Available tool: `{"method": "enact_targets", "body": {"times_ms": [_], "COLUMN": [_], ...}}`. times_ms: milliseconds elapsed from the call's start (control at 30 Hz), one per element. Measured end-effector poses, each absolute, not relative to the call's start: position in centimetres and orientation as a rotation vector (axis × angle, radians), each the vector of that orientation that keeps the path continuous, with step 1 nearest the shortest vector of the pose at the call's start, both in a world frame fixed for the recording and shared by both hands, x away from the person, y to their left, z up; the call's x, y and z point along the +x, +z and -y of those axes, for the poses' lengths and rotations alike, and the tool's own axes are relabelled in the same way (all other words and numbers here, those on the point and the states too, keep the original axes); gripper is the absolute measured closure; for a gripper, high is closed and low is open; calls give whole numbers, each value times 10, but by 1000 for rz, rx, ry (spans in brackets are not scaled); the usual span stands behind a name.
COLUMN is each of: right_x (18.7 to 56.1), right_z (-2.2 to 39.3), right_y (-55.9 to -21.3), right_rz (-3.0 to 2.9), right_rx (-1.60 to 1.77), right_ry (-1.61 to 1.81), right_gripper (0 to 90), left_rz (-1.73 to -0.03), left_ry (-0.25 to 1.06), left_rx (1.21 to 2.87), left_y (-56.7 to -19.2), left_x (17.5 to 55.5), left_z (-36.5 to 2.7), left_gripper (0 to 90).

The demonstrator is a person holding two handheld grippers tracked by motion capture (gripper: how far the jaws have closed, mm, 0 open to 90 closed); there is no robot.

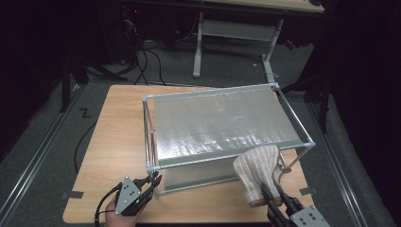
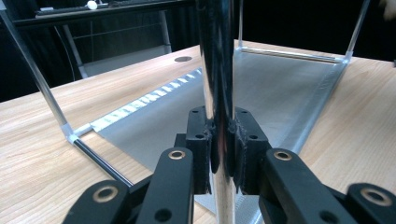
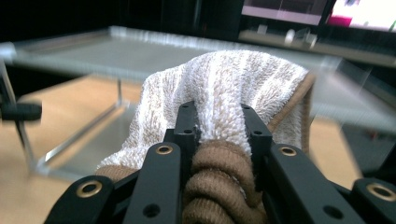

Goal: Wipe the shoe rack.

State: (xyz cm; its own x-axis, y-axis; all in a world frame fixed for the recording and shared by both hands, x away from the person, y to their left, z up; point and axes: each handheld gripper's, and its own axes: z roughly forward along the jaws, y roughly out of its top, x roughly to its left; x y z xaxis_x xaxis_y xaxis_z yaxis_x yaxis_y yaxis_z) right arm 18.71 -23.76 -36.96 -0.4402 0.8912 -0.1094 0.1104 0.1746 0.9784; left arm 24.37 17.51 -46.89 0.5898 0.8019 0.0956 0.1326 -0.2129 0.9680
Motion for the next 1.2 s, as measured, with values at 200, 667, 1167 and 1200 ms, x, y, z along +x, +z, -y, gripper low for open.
{"method": "enact_targets", "body": {"times_ms": [200,667,1167,1200], "right_x": [212,258,254,256], "right_z": [235,228,266,269], "right_y": [-411,-440,-427,-426], "right_rz": [-1835,-1871,-1713,-1702], "right_rx": [1064,1099,1139,1147], "right_ry": [1267,1149,1118,1114], "right_gripper": [734,729,728,728], "left_rz": [-828,-864,-957,-961], "left_ry": [721,799,853,855], "left_rx": [1691,1666,1623,1621], "left_y": [-469,-468,-469,-469], "left_x": [245,251,256,256], "left_z": [-178,-207,-239,-239], "left_gripper": [788,789,791,792]}}
